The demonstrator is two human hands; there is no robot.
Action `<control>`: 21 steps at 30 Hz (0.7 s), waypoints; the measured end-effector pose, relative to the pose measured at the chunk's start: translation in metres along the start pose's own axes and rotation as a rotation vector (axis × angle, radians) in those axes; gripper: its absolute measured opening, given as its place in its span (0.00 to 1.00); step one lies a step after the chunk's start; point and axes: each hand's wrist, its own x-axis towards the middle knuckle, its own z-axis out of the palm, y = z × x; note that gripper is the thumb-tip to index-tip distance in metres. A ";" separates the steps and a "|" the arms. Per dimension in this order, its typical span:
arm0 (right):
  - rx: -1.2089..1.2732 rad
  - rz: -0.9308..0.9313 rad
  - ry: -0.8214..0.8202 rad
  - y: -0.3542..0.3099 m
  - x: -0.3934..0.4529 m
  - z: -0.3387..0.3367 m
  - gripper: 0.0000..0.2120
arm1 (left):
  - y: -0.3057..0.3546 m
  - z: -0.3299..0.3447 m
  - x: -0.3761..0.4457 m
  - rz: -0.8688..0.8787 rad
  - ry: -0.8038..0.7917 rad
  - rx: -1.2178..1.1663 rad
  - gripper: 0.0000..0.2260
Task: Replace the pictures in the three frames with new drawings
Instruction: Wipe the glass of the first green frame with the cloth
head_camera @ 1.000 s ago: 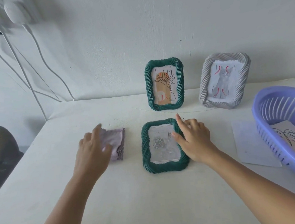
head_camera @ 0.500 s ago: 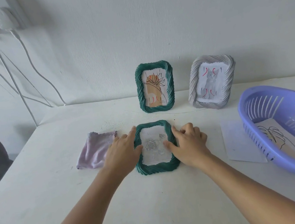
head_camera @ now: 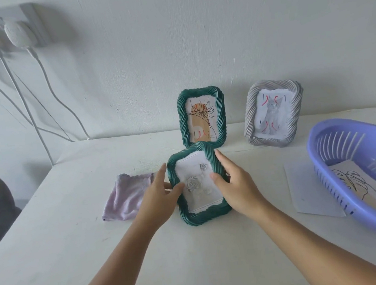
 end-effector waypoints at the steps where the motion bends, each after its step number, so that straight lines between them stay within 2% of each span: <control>1: 0.027 -0.013 0.010 -0.003 0.001 0.001 0.30 | 0.003 -0.003 0.001 -0.021 -0.050 -0.084 0.34; 6: 0.224 -0.066 -0.029 -0.011 0.012 0.000 0.32 | 0.014 -0.025 0.002 -0.061 -0.162 -0.602 0.38; 8: 0.248 -0.060 -0.073 -0.014 0.017 0.001 0.36 | 0.018 -0.036 0.001 -0.045 -0.195 -0.716 0.39; 11: 0.297 -0.065 -0.134 -0.020 0.024 0.005 0.40 | 0.022 -0.048 0.002 -0.009 -0.247 -0.755 0.39; 16: 0.384 -0.076 -0.219 -0.031 0.039 0.010 0.44 | 0.025 -0.064 0.009 0.025 -0.246 -0.789 0.41; 21: 0.354 -0.145 -0.359 -0.042 0.056 0.014 0.49 | 0.021 -0.084 0.018 0.084 -0.240 -0.765 0.43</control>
